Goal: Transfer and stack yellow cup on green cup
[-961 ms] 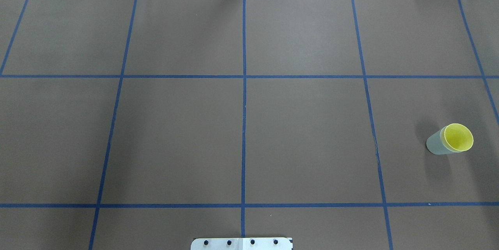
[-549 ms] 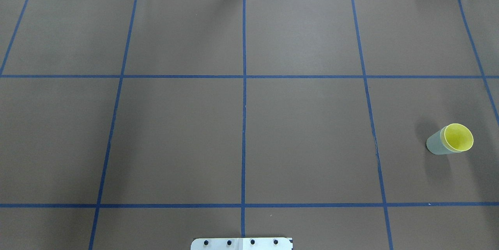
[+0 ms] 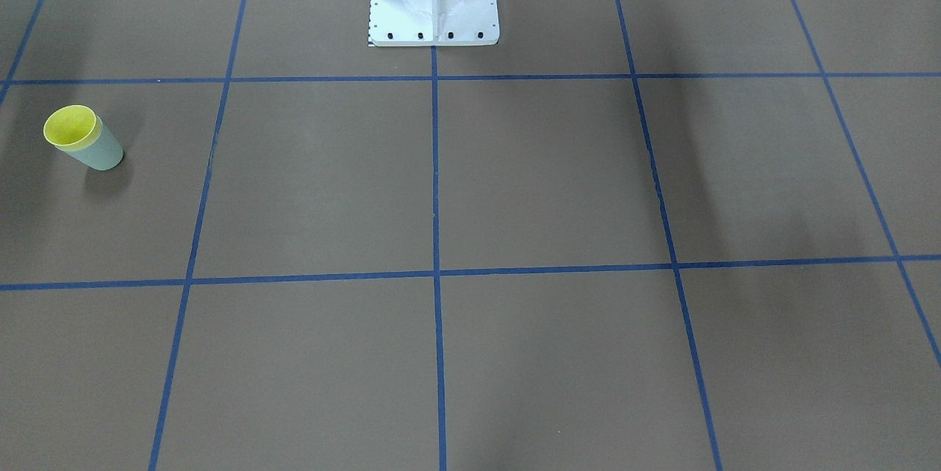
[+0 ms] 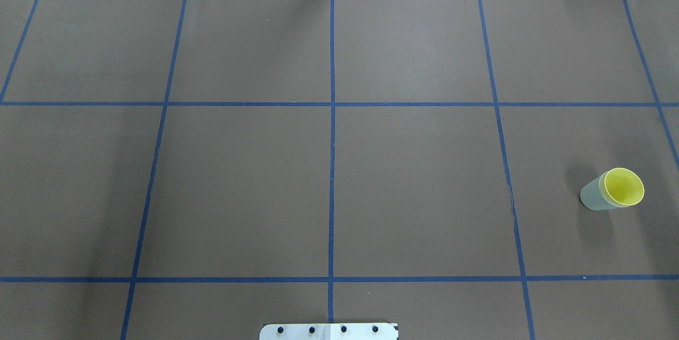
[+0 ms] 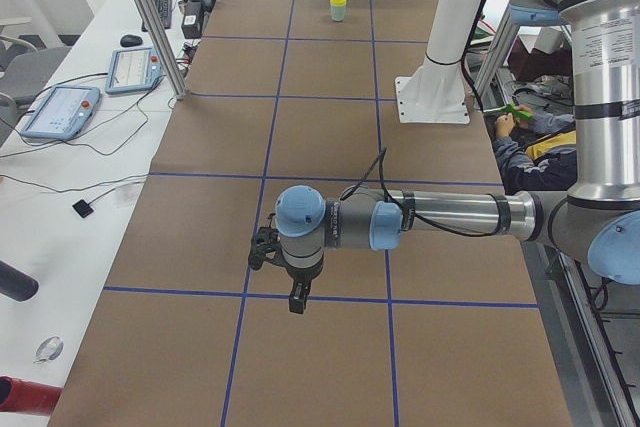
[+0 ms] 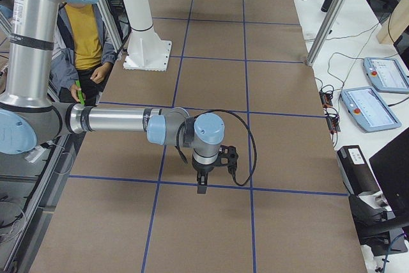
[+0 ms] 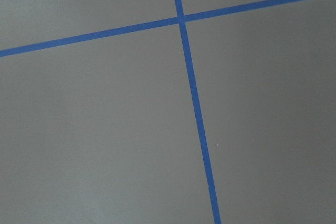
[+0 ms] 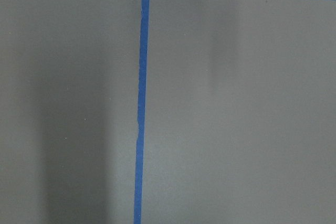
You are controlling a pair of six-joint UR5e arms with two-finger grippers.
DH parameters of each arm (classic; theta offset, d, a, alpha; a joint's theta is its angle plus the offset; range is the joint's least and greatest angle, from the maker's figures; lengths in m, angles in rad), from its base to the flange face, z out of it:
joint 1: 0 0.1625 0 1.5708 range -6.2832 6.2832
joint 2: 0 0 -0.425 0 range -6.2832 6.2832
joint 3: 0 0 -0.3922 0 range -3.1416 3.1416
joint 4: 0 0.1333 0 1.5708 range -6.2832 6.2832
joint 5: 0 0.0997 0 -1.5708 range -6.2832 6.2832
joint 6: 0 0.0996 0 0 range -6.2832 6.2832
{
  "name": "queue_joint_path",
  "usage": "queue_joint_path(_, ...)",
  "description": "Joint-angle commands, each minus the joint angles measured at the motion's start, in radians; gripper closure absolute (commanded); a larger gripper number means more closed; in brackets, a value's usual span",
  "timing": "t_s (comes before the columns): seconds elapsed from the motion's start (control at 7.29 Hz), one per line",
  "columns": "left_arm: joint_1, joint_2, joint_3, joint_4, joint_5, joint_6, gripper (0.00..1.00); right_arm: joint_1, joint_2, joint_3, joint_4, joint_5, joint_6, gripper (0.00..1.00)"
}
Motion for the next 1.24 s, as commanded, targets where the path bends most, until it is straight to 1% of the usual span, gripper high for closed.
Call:
queue_joint_path(0.0,0.0,0.001,0.0,-0.013,0.001,-0.021,0.0,0.0,0.0,0.0,0.0,0.0,0.0,0.0)
queue_joint_path(0.14,0.0,0.001,0.021,-0.019,0.002,-0.023,0.0,0.0,0.0,0.0,0.0,0.0,0.0,0.0)
queue_joint_path(0.55,0.0,0.001,0.04,-0.014,0.009,-0.02,0.0,0.0,0.0,0.0,0.0,0.0,0.002,0.0)
queue_joint_path(1.1,0.002,0.004,0.041,-0.017,0.004,-0.023,0.0,0.0,0.0,0.0,0.0,0.0,0.002,0.0)
